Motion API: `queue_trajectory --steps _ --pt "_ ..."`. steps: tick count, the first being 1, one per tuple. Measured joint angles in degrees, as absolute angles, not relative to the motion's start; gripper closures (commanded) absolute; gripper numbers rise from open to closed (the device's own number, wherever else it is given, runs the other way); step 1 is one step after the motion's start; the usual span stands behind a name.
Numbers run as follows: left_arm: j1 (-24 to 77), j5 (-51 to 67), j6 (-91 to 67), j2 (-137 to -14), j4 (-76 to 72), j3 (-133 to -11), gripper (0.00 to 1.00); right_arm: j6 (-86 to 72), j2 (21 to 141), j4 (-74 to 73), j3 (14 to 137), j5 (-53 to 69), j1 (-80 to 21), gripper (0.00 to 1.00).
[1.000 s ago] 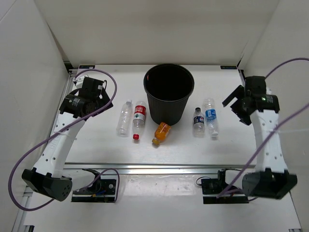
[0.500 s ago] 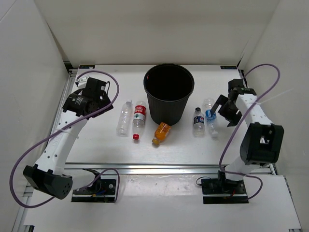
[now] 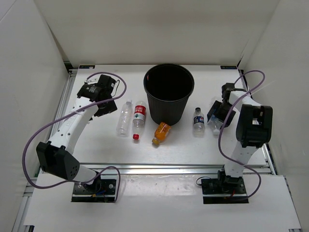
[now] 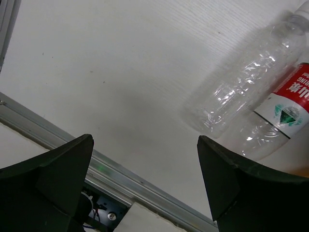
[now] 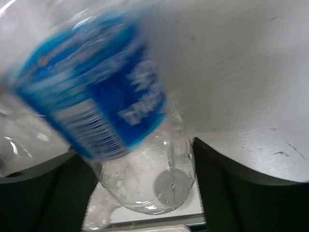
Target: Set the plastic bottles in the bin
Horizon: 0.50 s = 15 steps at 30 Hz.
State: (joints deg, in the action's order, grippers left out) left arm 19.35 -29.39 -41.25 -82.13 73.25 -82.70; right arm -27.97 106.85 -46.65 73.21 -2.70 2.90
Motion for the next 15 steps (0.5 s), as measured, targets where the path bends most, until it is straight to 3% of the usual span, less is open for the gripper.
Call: queue_trajectory --steps 4,11,15 --pt "19.35 -29.82 -41.25 -83.18 73.25 -85.32 0.0 -28.38 107.92 -46.3 75.07 -1.72 3.77 0.48" --pt "19.25 -30.44 -43.16 -83.18 73.97 -86.21 0.0 -34.61 100.31 -50.61 81.54 -5.45 1.37 0.51" --pt "18.74 -30.35 -44.53 -82.83 74.0 -85.19 0.0 -35.94 90.76 -48.36 95.26 -5.8 -8.01 0.51"
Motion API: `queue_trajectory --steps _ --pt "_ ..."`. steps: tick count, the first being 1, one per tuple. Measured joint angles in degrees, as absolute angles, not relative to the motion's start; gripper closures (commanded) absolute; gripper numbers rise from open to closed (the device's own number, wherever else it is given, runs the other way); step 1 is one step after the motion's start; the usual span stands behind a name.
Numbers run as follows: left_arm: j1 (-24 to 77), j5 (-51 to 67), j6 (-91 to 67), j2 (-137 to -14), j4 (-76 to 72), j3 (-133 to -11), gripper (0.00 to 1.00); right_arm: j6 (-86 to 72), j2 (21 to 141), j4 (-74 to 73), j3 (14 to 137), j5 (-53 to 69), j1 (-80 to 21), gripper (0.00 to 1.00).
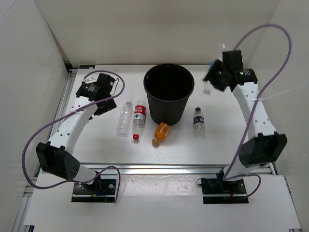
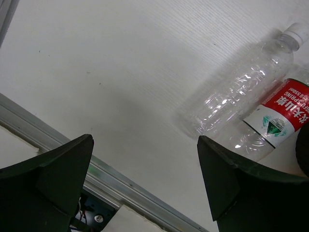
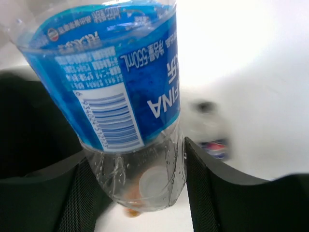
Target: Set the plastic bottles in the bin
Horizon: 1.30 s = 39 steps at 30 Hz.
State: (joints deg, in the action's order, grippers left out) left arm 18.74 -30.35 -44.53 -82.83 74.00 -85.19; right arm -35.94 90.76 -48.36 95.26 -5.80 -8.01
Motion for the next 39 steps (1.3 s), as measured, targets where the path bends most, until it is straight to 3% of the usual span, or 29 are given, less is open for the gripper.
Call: queue_trajectory --steps 6,8,10,12,19,27,39 --pt "17.45 -27.9 -43.94 -80.03 69.28 -79.55 0.0 -32.29 95.11 -43.29 121.75 -5.56 -26.33 0.46" --pt "16.97 -27.09 -43.51 -79.75 67.7 -78.96 0.0 -31.18 97.25 -42.46 123.33 -3.66 -29.52 0.32" --pt "16.49 -26.5 -43.2 -79.75 65.91 -78.83 0.0 -30.59 99.26 -42.72 122.08 -1.65 -30.39 0.1" --pt "15.99 -26.09 -42.92 -79.72 64.47 -78.78 0.0 -30.2 101.12 -43.48 119.57 0.47 -29.95 0.0" --pt "14.52 -24.8 -42.28 -79.79 59.31 -78.41 0.0 -28.18 102.04 -46.65 116.33 -0.73 -29.98 0.0" --pt "14.44 -13.13 -36.27 -80.82 46.52 -67.09 0.0 -26.3 90.02 -49.6 115.33 -6.52 -25.43 0.0" --pt "14.31 -1.54 -28.86 -100.09 35.97 -68.34 0.0 -22.92 86.26 -54.5 113.78 -7.79 -24.84 0.0"
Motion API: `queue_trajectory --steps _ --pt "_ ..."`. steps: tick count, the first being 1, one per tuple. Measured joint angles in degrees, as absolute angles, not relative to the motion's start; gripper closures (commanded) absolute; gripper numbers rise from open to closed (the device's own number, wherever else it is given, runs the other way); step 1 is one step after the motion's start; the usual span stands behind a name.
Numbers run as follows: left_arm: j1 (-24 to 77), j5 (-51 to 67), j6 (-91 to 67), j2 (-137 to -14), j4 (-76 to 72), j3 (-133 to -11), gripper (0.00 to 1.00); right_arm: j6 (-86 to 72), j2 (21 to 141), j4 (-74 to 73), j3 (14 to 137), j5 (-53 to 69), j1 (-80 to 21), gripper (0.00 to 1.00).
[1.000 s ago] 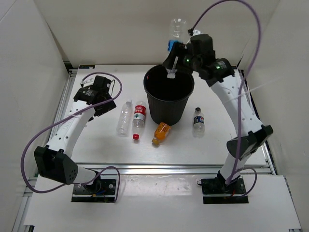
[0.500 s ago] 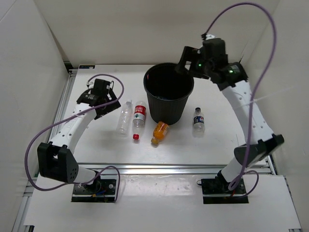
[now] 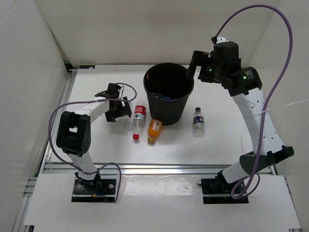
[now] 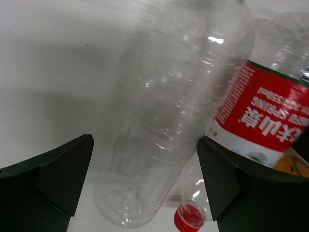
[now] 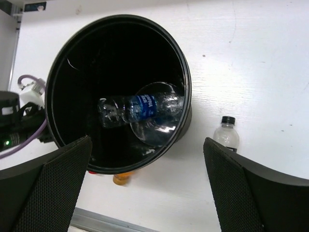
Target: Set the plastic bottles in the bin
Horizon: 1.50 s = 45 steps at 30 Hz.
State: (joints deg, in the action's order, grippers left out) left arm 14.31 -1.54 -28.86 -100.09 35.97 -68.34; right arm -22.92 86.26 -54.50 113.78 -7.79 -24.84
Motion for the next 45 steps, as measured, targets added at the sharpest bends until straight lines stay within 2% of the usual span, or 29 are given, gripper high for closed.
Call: queue_trajectory --steps 1,2,3,4,5,9,12,16,20,27,28,30,32,34,40,45 --pt "14.33 -1.04 -28.71 -101.62 35.64 -68.69 0.02 -22.57 86.17 -54.63 113.56 -7.79 -24.82 0.0" --pt "14.33 -0.64 -28.69 -103.04 35.38 -69.06 0.09 -22.17 85.97 -54.83 113.32 -7.81 -24.82 0.0" --pt "14.35 -0.14 -28.69 -104.36 35.16 -69.38 0.19 -21.96 85.73 -55.0 112.99 -7.9 -24.82 0.0" --pt "14.35 0.43 -28.82 -105.56 34.76 -69.65 0.34 -21.78 85.45 -55.24 112.71 -8.08 -24.82 0.0" --pt "14.33 1.26 -28.73 -106.48 34.65 -70.28 0.39 -21.61 85.01 -55.37 112.22 -8.23 -24.82 0.0" --pt "14.31 2.0 -28.91 -106.63 34.06 -72.84 0.48 -20.99 83.26 -55.86 110.67 -9.13 -24.82 0.0" --pt "13.98 0.49 -30.94 -106.19 37.19 -75.94 0.48 -20.6 82.21 -55.88 109.91 -9.91 -24.82 0.0" --pt "13.08 -3.11 -35.44 -103.77 43.86 -87.92 0.46 -20.56 81.58 -55.9 108.44 -10.66 -24.82 0.0" --pt "13.61 -4.78 -36.56 -97.34 41.04 -101.08 0.39 -20.8 81.58 -55.59 106.19 -10.72 -24.38 0.0" --pt "23.75 -1.17 -32.29 -98.02 34.28 -120.18 0.36 -22.35 82.41 -55.53 104.75 -10.52 -22.74 0.0" --pt "25.34 -0.38 -31.57 -99.5 34.04 -121.97 0.33 -22.48 82.43 -55.53 104.75 -10.48 -22.72 0.0" --pt "28.14 1.04 -30.04 -103.94 33.78 -125.43 0.18 -22.61 82.43 -55.2 104.38 -10.35 -22.72 0.0" --pt "30.06 2.28 -29.08 -107.83 33.56 -126.43 0.05 -22.74 82.41 -55.0 103.42 -10.28 -22.61 0.0" --pt "31.44 3.01 -28.86 -110.65 34.28 -125.4 0.0 -23.05 82.37 -54.98 102.17 -10.39 -22.24 0.0" --pt "31.97 3.2 -28.93 -110.37 37.78 -120.99 0.0 -26.72 81.36 -54.15 95.24 -10.11 -16.82 0.0" --pt "31.79 -0.86 -28.88 -98.63 37.34 -115.81 0.0 -30.92 80.12 -52.07 83.4 -6.79 -10.02 0.0"
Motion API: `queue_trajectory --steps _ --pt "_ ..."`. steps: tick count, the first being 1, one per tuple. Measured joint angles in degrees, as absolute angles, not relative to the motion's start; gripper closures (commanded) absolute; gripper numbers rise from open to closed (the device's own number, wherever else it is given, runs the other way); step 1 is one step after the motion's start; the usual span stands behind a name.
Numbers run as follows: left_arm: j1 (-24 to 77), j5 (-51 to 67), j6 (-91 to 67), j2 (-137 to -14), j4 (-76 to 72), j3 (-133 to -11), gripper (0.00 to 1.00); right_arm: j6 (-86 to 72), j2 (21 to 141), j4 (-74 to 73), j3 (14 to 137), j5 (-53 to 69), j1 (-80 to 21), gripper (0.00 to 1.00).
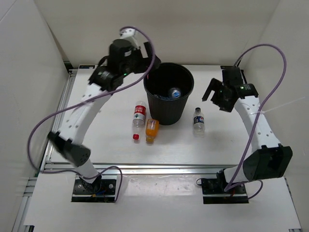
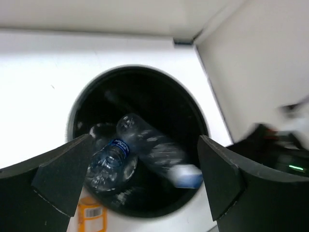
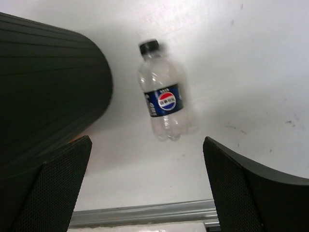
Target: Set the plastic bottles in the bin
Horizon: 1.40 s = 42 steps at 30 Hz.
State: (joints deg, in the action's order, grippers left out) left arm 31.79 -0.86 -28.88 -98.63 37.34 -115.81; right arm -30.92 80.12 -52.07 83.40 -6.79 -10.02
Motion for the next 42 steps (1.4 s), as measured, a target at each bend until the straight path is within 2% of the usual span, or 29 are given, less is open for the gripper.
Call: queue_trajectory --steps 4,7,13,14,15,18,19,21,25,28,33,36,37,38,39,42 --pt "29.63 -4.19 -28.45 -84.6 35.75 -108.47 0.0 -32.29 83.33 -49.89 76.77 -3.53 -8.6 0.0" --pt "26.55 -6.63 -28.4 -76.49 36.4 -102.83 0.0 -32.58 90.21 -47.53 75.7 -2.79 -9.02 0.0" --pt "23.57 -9.72 -28.36 -73.28 42.35 -93.6 0.0 -32.56 102.94 -42.65 74.37 -2.26 -9.8 0.0" --pt "22.98 -10.02 -28.42 -73.76 43.7 -91.55 0.0 -32.56 104.92 -42.19 74.46 -2.13 -9.82 0.04" --pt "22.35 -10.22 -28.49 -74.17 45.23 -89.71 0.0 -32.51 106.85 -41.87 74.56 -2.13 -9.82 0.19" --pt "19.7 -10.55 -28.99 -74.06 47.31 -80.73 0.0 -32.21 110.56 -42.78 75.4 -2.44 -9.8 0.43" --pt "19.05 -10.61 -29.19 -73.71 48.03 -78.35 0.0 -32.25 110.48 -42.61 75.55 -2.35 -9.82 0.48" --pt "17.72 -10.76 -30.13 -72.64 49.34 -74.37 0.0 -32.49 109.62 -42.39 75.7 -2.55 -9.78 0.53" --pt "15.07 -10.72 -32.42 -69.49 49.67 -69.58 0.0 -33.32 102.78 -45.28 76.53 -3.29 -9.63 0.59" --pt "13.91 -10.41 -33.5 -68.77 47.83 -67.99 0.0 -35.7 93.47 -48.25 81.62 -4.1 -9.87 0.59" --pt "14.11 -7.03 -33.91 -69.93 41.91 -62.89 0.0 -37.32 82.08 -46.33 96.86 -5.78 -13.72 0.59" --pt "15.16 -6.17 -33.91 -72.38 39.64 -61.06 0.0 -34.61 85.1 -45.39 113.16 -5.85 -19.09 0.54" --pt "15.7 -5.91 -33.89 -73.47 38.7 -60.88 0.0 -33.45 87.57 -44.84 118.91 -5.85 -20.75 0.49" --pt "16.21 -5.65 -33.89 -74.56 37.8 -60.9 0.0 -32.12 90.5 -43.72 124.46 -5.87 -22.46 0.17" --pt "16.8 -5.41 -33.89 -75.85 36.73 -60.9 0.0 -30.89 93.01 -42.48 128.22 -5.82 -24.01 0.0" --pt "18.52 -5.19 -33.58 -79.83 34.89 -61.89 0.0 -27.88 99.53 -43.4 132.55 -4.93 -27.18 0.0"
